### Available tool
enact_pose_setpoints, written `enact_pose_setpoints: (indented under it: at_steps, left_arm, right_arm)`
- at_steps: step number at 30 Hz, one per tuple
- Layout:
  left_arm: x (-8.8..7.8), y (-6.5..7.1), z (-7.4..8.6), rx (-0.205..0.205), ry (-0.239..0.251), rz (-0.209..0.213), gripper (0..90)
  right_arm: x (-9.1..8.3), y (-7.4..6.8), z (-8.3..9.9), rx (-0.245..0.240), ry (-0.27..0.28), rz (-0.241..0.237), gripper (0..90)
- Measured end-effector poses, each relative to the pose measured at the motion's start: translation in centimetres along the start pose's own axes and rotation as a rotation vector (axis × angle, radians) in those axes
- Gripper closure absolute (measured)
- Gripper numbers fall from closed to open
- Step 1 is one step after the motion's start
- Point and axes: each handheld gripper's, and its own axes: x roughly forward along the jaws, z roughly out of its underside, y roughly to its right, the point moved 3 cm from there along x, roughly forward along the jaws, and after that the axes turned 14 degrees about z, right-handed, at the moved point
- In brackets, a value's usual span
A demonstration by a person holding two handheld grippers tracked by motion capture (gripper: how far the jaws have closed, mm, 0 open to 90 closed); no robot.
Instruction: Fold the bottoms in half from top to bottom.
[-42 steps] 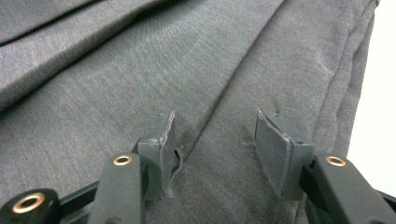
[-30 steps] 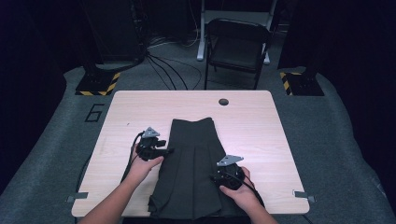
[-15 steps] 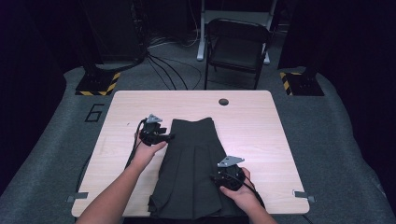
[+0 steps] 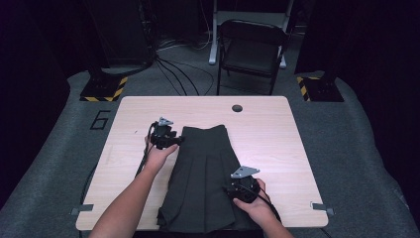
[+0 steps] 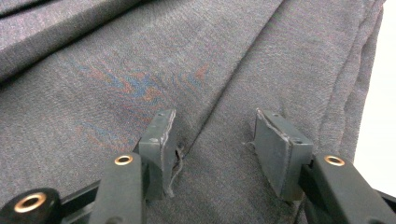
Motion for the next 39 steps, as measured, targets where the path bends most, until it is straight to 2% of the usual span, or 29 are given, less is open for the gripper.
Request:
enact_pose_setpoints:
  at_steps: [3, 7, 13, 15, 18, 21, 24, 25, 29, 30, 35, 39]
  left_arm:
    - [0.5, -0.1, 0.2, -0.022, 0.009, -0.001, 49.4]
    - [1.0, -0.3, 0.6, -0.020, -0.025, -0.006, 47.8]
    - [1.7, -0.7, 0.9, -0.017, -0.043, -0.013, 46.2]
    - [2.1, -0.6, 1.1, -0.025, -0.034, -0.008, 45.4]
    - [2.5, -0.6, 1.4, -0.026, -0.061, 0.004, 44.1]
    - [3.0, -0.3, 1.6, -0.029, -0.050, 0.007, 43.1]
    - [3.1, -0.4, 1.8, -0.019, -0.062, 0.003, 41.8]
    - [3.3, -0.4, 1.9, -0.037, -0.043, 0.004, 41.4]
    - [3.6, -0.8, 2.1, -0.056, -0.046, 0.017, 39.0]
    - [3.7, -0.8, 2.1, -0.074, -0.037, 0.020, 38.7]
    - [4.2, -0.7, 2.2, -0.066, -0.043, 0.025, 36.4]
    - [4.6, -0.6, 2.2, -0.077, -0.044, 0.043, 36.1]
  right_arm:
    - [0.0, 0.0, 0.0, -0.001, 0.002, -0.002, 48.6]
    - [0.0, 0.1, 0.0, -0.011, 0.007, -0.004, 48.6]
    - [0.0, 0.0, 0.0, -0.001, 0.007, 0.001, 48.6]
    - [0.0, 0.0, 0.0, 0.004, 0.009, 0.002, 48.6]
    - [0.0, 0.0, 0.1, 0.005, 0.009, 0.001, 48.6]
    - [0.0, 0.0, 0.1, 0.004, 0.008, 0.000, 48.6]
    - [0.0, 0.0, 0.1, 0.003, 0.007, 0.000, 48.6]
    - [0.0, 0.1, 0.1, 0.002, 0.008, -0.001, 48.6]
    - [0.0, 0.1, 0.1, 0.001, 0.011, 0.000, 48.6]
    - [0.0, 0.0, 0.1, 0.002, 0.011, 0.000, 48.6]
    - [0.0, 0.0, 0.2, 0.005, 0.009, -0.002, 48.6]
    - [0.0, 0.0, 0.2, 0.006, 0.009, -0.001, 48.6]
